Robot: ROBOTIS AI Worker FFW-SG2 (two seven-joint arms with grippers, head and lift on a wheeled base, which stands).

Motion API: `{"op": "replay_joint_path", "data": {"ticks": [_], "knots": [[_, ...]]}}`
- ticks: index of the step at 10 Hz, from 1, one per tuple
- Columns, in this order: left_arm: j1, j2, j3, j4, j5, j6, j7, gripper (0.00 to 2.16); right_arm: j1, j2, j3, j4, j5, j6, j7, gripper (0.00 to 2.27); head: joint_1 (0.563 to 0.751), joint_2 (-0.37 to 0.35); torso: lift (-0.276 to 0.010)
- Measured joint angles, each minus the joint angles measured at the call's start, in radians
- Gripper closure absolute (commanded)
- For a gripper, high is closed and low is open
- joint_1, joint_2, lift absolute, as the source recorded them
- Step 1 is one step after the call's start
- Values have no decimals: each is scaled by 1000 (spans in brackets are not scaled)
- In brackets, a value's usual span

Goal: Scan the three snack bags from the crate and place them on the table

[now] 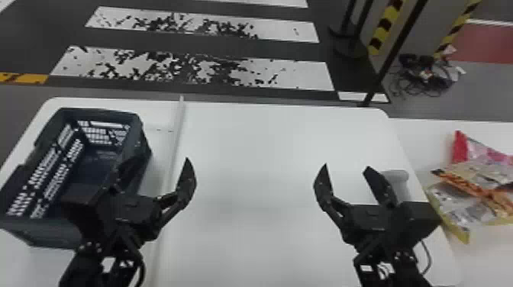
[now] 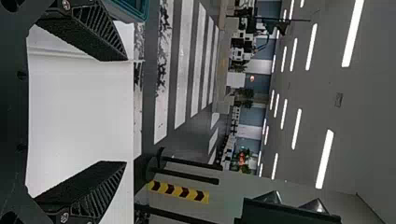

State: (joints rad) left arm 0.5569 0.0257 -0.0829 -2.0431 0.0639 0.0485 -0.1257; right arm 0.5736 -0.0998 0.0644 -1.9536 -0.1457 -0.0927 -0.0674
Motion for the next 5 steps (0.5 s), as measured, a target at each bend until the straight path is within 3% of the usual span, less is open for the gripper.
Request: {"op": "replay_joint_path", "data": {"ticks": [5], "knots": [[-2,-2,5,5,0,3,2,87,-1,-1,3,4,0,-9,0,66,695,-83,-62]]}}
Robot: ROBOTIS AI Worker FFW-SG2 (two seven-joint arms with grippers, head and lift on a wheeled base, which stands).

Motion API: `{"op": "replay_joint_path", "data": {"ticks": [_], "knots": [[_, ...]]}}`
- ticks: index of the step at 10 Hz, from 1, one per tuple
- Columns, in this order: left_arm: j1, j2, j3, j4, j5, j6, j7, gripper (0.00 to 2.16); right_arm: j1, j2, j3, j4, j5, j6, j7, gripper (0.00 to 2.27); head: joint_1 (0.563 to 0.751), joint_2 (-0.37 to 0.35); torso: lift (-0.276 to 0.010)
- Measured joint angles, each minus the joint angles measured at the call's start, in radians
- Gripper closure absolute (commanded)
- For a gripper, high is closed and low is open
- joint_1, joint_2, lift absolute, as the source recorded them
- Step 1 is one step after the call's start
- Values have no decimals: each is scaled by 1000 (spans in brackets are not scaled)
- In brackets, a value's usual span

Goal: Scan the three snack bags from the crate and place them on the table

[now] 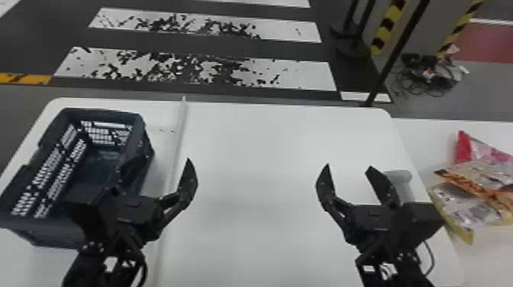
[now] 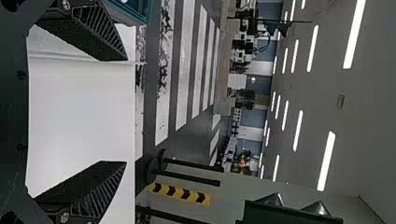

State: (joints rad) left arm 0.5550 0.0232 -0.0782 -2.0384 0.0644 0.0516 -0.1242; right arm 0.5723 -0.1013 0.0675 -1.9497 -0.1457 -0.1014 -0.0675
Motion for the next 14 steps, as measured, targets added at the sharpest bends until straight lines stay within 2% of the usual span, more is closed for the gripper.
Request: {"op": "replay_joint_path", "data": {"ticks": [14], "knots": [[-9,-2,0,15,2,0,0,87,-2,0,0,6,0,-7,0,76,695,-84,-62]]}}
